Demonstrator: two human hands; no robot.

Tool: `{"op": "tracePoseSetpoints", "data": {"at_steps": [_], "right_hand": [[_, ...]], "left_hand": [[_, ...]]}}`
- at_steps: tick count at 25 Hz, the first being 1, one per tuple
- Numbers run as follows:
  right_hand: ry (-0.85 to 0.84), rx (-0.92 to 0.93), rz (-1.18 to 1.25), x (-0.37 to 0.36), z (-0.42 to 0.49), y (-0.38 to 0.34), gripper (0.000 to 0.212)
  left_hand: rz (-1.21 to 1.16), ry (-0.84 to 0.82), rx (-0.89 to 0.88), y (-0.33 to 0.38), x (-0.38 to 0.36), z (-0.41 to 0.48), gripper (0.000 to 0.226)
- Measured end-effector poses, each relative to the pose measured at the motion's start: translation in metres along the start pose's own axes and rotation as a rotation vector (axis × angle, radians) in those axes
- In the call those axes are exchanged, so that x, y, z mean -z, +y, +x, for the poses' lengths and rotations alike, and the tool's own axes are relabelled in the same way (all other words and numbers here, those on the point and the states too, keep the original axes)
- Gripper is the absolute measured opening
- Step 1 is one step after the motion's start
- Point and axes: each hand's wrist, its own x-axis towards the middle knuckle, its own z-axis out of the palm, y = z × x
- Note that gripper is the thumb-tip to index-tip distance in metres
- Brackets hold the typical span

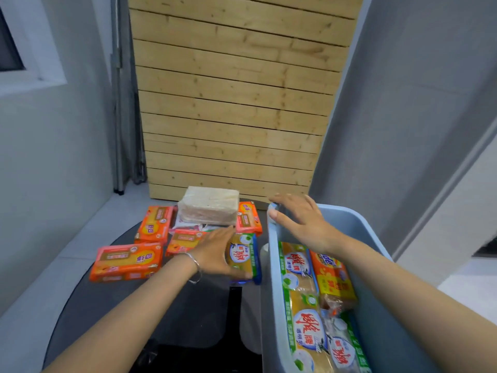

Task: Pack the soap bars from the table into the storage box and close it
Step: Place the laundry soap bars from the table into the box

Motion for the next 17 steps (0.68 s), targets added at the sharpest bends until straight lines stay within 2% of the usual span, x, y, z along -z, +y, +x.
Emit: {"op": "tracePoseSetpoints", "data": {"at_steps": [1, 3, 6, 10, 14, 15, 17], "right_hand": [[0.013, 0.026, 0.003, -0.002, -0.001, 0.003, 0.052], [0.014, 0.051, -0.004, -0.005, -0.002, 0.006, 0.058], [0.016, 0.045, -0.012, -0.005, 0.0, 0.007, 0.064], [0.03, 0.04, -0.016, -0.005, -0.003, 0.004, 0.059], [-0.01, 0.021, 0.005, 0.004, -0.006, -0.003, 0.053], [-0.024, -0.001, 0.051, 0.008, -0.007, -0.006, 0.052], [-0.017, -0.06, 0.295, 0.021, -0.009, -0.017, 0.05]], "left_hand": [[0.113, -0.043, -0.002, -0.002, -0.001, 0.007, 0.1], [0.189, -0.122, 0.049, -0.006, 0.0, 0.019, 0.113], [0.287, -0.17, 0.062, -0.009, -0.002, 0.026, 0.118], [0.257, -0.024, 0.026, -0.004, 0.001, 0.012, 0.089], [-0.024, 0.165, -0.002, 0.017, 0.039, -0.022, 0.094], [-0.039, 0.248, -0.028, 0.026, 0.052, -0.03, 0.096], [-0.018, 0.372, -0.065, 0.051, 0.08, -0.045, 0.102]]}}
